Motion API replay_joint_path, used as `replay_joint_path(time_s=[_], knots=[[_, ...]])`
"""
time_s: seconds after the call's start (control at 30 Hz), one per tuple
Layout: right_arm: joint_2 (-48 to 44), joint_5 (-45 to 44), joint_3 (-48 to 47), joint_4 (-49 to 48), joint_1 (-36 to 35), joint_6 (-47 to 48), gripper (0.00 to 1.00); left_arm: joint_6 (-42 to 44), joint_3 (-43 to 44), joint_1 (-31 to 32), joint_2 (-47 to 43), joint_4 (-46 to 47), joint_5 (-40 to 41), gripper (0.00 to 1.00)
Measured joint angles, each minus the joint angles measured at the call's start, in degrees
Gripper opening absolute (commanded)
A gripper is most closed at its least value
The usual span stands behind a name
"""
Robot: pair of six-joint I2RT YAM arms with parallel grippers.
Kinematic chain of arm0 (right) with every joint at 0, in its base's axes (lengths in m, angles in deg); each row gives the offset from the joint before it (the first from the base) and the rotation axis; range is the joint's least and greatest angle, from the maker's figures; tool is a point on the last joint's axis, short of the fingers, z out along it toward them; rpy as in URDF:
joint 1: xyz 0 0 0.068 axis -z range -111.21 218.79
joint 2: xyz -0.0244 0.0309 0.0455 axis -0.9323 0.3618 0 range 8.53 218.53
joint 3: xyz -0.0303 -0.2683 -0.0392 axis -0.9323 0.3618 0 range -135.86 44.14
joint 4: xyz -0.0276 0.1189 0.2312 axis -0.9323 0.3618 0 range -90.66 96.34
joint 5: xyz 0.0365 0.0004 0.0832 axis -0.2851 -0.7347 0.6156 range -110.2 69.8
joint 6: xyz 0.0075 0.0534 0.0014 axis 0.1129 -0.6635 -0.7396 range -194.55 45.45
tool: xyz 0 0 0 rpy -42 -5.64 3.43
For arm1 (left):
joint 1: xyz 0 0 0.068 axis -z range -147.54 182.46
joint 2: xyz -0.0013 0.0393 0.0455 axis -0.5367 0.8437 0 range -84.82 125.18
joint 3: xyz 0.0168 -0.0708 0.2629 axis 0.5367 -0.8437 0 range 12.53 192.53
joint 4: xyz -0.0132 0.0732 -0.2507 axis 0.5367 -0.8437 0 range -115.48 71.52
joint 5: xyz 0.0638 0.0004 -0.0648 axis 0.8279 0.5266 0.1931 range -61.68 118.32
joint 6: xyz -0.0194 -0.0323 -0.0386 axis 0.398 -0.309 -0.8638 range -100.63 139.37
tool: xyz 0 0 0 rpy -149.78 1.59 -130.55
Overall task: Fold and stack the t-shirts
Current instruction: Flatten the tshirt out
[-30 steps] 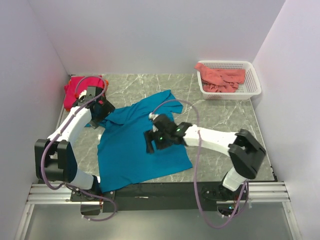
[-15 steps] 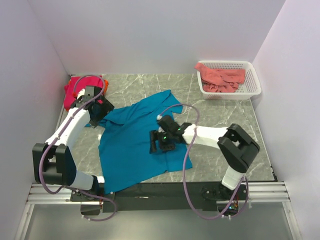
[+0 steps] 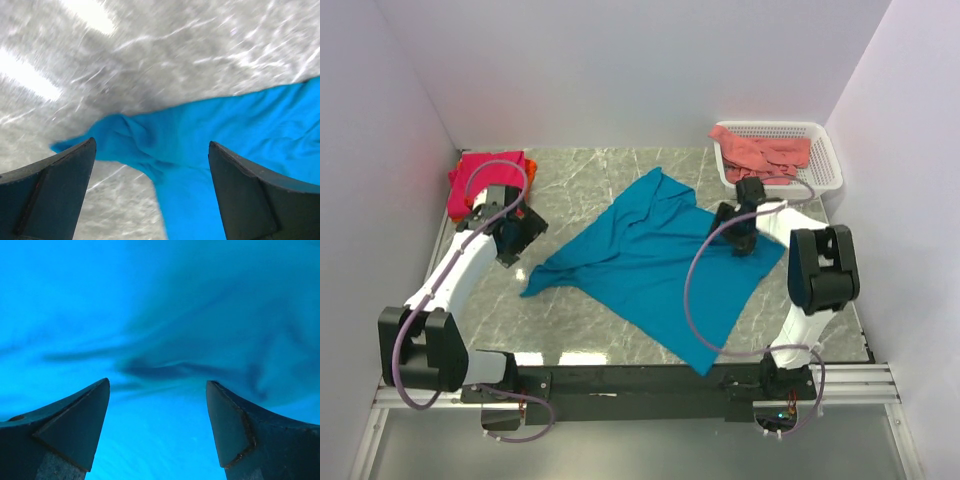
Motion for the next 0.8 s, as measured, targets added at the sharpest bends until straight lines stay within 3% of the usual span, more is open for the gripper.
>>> replay_joint_path(time_s=[0.3,0.47,0.57,0.67,0.7,0.8], knots=[[8.3,-5.5,-12.2,5.0,15.6,1.9,0.85,0.0,-9.7,0.0,-4.9,-0.4,-3.2,0.99],[5.7,-6.5,-12.2,6.1,16.0,1.9,0.85,0.0,-18.2,1.3,-10.8,-0.6,-6.8,0.99],[-0.9,-5.7,-8.1,4.9,15.6,1.5,0.86,-0.6,-21.5,6.9,-13.7,-0.7,-7.9,0.98],[-10.3,-5.3,-1.9,3.6,15.1,0.9,0.86,-1.6,-22.9,14.5,-14.3,-0.6,-9.3,0.84],[-13.5,-5.3,0.3,3.2,14.9,0.5,0.86,-1.8,-23.2,16.1,-14.0,-0.5,-9.6,0.74],[-21.2,-5.3,6.6,2.6,14.2,-0.3,0.86,-2.8,-24.7,18.1,-12.8,0.1,-10.0,0.58]])
